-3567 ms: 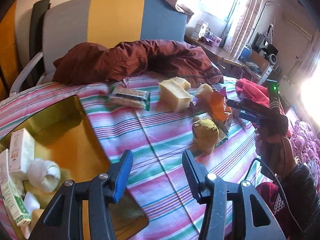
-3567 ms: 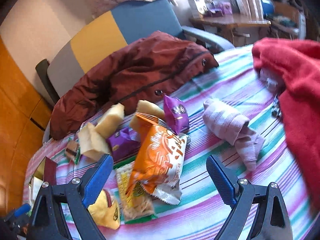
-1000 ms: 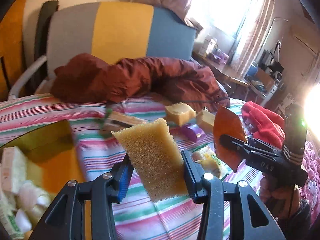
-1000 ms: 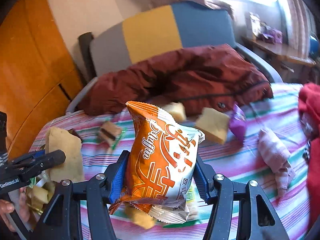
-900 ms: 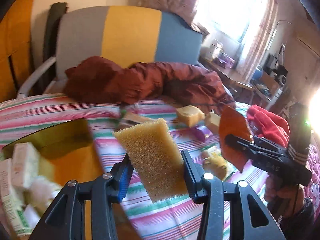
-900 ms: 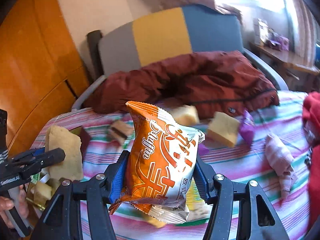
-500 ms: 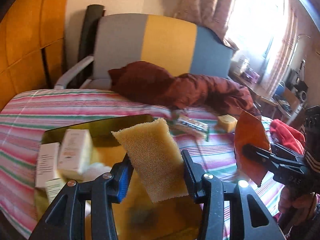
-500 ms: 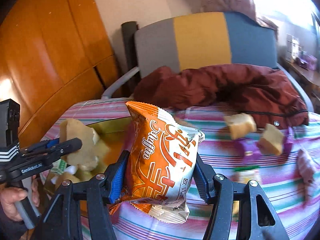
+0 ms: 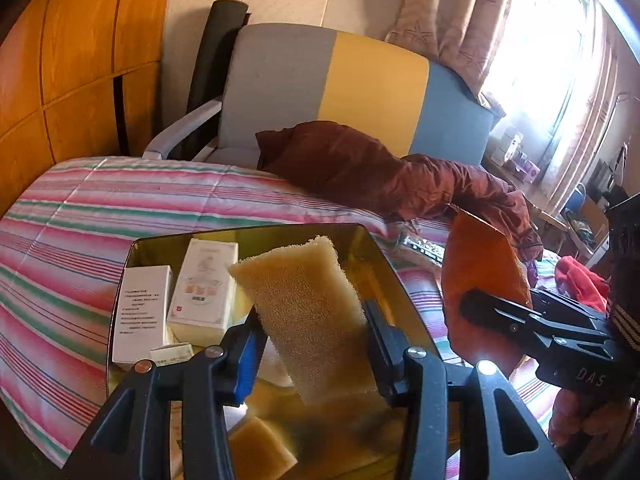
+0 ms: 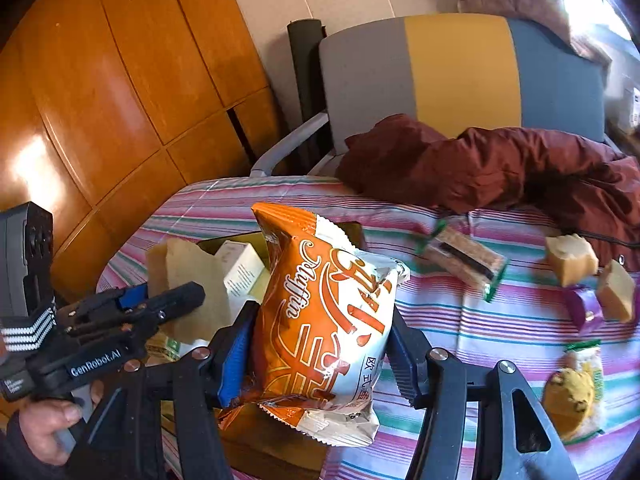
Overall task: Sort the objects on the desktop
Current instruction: 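Carry the chip bag and the sponge onto the gold tray and release both, then grasp the yellow knit ball with the left tool while the right tool grasps the WEIDAN cracker pack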
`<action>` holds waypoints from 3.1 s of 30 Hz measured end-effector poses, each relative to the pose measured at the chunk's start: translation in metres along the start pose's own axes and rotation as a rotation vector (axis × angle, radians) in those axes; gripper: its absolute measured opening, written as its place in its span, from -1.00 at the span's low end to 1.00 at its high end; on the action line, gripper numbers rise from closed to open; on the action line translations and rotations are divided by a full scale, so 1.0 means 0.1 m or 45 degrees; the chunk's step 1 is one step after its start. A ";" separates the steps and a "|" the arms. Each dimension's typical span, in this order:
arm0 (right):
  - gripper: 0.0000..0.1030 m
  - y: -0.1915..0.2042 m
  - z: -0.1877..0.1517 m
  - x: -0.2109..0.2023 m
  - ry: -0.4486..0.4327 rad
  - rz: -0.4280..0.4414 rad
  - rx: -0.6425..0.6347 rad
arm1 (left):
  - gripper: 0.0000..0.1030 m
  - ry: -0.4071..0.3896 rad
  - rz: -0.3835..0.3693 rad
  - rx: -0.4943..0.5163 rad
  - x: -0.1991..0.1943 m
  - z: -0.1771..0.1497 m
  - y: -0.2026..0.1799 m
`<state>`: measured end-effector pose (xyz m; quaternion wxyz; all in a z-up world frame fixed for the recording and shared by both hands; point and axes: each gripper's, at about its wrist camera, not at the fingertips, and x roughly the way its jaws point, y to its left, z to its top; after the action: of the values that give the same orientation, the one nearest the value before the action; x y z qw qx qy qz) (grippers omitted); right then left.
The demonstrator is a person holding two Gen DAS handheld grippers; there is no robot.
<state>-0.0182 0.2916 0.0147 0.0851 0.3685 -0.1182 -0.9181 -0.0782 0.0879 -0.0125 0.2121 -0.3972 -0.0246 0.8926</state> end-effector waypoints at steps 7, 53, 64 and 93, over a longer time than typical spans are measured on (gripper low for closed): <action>0.17 0.14 0.15 0.20 0.023 -0.004 -0.010 | -0.09 0.012 -0.027 -0.075 0.04 0.11 0.28; 0.42 0.17 -0.28 -0.05 0.000 -0.157 -0.019 | 0.40 -0.042 0.113 0.001 -0.44 -0.25 0.19; 0.45 -0.08 -0.37 -0.32 -0.022 -0.227 0.008 | 0.40 -0.034 0.081 0.116 -0.48 -0.31 -0.14; 0.43 -2.28 -0.69 -1.23 -0.074 -0.596 0.538 | 0.40 0.124 -0.226 0.333 -0.08 -0.27 -1.16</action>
<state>0.1025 0.5289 -0.0165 -0.2105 0.3690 -0.2207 -0.8780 -0.0125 0.1865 -0.0009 0.3410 -0.4052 0.0669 0.8456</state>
